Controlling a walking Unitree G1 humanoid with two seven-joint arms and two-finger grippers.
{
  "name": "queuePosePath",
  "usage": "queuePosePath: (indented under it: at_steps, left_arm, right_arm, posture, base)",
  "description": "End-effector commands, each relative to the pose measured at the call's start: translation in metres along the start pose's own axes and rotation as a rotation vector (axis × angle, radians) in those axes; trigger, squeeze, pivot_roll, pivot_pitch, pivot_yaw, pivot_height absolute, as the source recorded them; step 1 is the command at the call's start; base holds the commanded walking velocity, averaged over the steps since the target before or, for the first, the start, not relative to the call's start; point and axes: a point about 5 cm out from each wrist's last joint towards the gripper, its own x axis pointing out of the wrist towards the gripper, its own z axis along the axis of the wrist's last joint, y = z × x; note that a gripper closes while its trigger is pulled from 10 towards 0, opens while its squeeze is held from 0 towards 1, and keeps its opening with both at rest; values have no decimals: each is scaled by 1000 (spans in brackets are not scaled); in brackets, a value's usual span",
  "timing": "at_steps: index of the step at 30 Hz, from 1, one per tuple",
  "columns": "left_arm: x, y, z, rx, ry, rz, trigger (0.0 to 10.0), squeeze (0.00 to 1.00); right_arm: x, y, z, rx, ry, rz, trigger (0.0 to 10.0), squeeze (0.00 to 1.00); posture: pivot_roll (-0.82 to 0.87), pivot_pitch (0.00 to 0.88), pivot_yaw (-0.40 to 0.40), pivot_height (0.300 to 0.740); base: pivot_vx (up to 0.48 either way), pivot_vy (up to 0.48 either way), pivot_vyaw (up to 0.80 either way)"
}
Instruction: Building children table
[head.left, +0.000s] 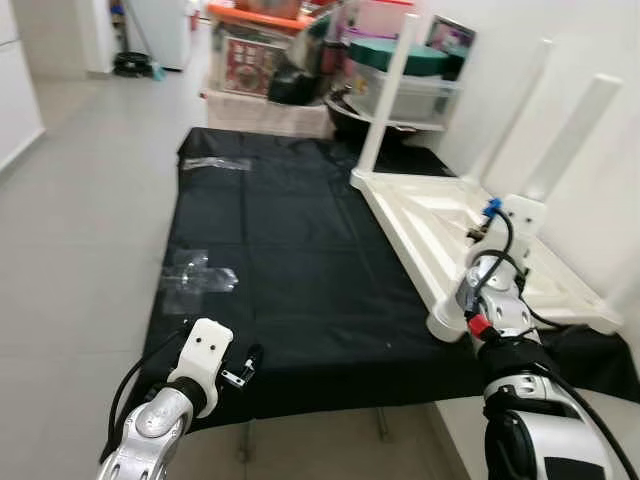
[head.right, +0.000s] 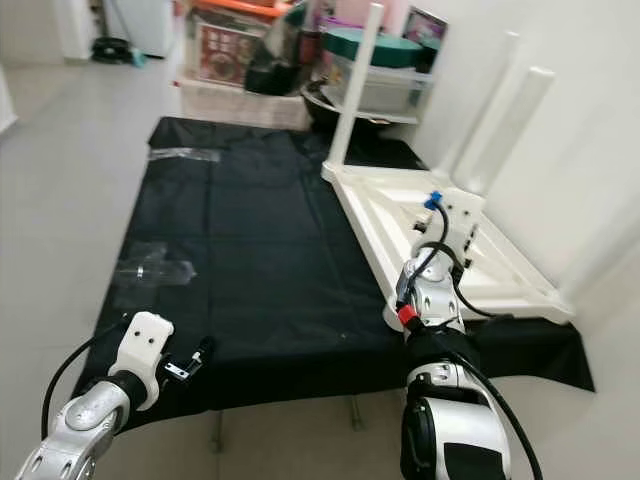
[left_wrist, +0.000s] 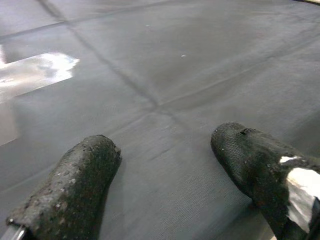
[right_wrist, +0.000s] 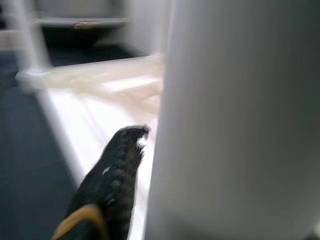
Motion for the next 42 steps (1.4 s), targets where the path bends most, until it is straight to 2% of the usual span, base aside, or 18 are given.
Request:
queuePosePath:
  at_steps: [1, 3, 4, 8, 14, 15, 18, 19, 22, 23, 25, 30, 32, 33, 34, 36, 39, 42]
  left_arm:
    - [0, -5, -10, -5, 51, -14, 10000, 0]
    - [0, -5, -10, -6, 50, -13, 10000, 0]
    - [0, -6, -10, -6, 50, -13, 10000, 0]
    - [0, -6, -10, -5, 50, -16, 10000, 0]
    - [1, -4, -9, 0, 47, -17, 10000, 0]
    - [2, -4, -8, 3, 44, -14, 10000, 0]
    - [1, -3, -9, 3, 44, -11, 10000, 0]
    - [0, -4, -9, 3, 46, -11, 10000, 0]
    - [-1, -4, -10, 2, 47, -11, 10000, 0]
    - [-1, -4, -10, 2, 48, -11, 10000, 0]
    - [-1, -4, -10, 3, 49, -10, 10000, 0]
    - [-2, -2, -10, 5, 52, -10, 10000, 0]
    - [-2, -2, -10, 5, 53, -12, 10000, 0]
    - [-2, -2, -10, 5, 53, -12, 10000, 0]
    - [-1, -3, -10, 5, 52, -14, 10000, 0]
    - [-1, -4, -10, 4, 52, -16, 10000, 0]
    - [-1, -5, -10, 3, 51, -18, 10000, 0]
    - [-2, -5, -11, 3, 54, -22, 10000, 0]
  right_arm:
    - [1, 10, 12, 59, -36, 169, 10000, 1000]
    - [-5, 25, 30, 117, -110, 417, 10000, 1000]
    - [-10, 29, 38, 93, -159, 547, 10000, 0]
    - [-20, 31, 47, 16, -214, 748, 10000, 0]
    - [-21, 28, 49, -82, -216, 881, 10000, 0]
    - [-15, 24, 43, -148, -178, 910, 6000, 0]
    - [-13, 23, 37, -170, -155, 901, 4824, 0]
    - [-12, 24, 35, -168, -144, 890, 3529, 0]
    - [-12, 24, 31, -172, -131, 888, 2588, 0]
    - [-13, 25, 27, -173, -119, 885, 0, 0]
    - [-13, 25, 22, -183, -99, 877, 0, 0]
    - [-4, 15, 5, -191, -4, 620, 0, 0]
    - [5, -14, -15, -168, 120, 208, 0, 0]
    - [5, -14, -15, -168, 120, 208, 0, 0]
    - [2, -28, -29, -148, 173, 20, 0, 0]
    - [-1, -37, -38, -138, 208, -99, 0, 0]
    - [-10, -31, -48, -139, 214, -131, 0, 0]
    - [-25, -8, -54, -158, 195, -67, 0, 0]
  posture:
    - [56, 0, -171, 740]
    - [57, 0, -170, 740]
    - [57, 0, -170, 740]
    - [54, 0, -165, 740]
    - [62, 0, -170, 740]
    - [67, 0, -174, 740]
    - [67, 0, -173, 740]
    - [67, 0, -173, 740]
    - [67, 0, -173, 740]
    - [67, 0, -173, 740]
    - [67, 0, -173, 740]
    - [68, 0, -167, 740]
    - [58, 0, -162, 740]
    - [58, 0, -162, 740]
    - [59, 0, -162, 740]
    - [59, 0, -162, 740]
    - [60, 0, -159, 740]
    - [57, 0, -156, 740]
  base:
    - [0, 0, 0]
    - [0, 0, 0]
    - [0, 0, 0]
    - [0, 0, 0]
    - [0, 0, 0]
    - [0, 0, 0]
    - [0, 0, 0]
    - [0, 0, 0]
    - [0, 0, 0]
    - [0, 0, 0]
    - [0, 0, 0]
    - [0, 0, 0]
    - [0, 0, 0]
    - [0, 0, 0]
    - [0, 0, 0]
    - [0, 0, 0]
    - [0, 0, 0]
    - [0, 0, 0]
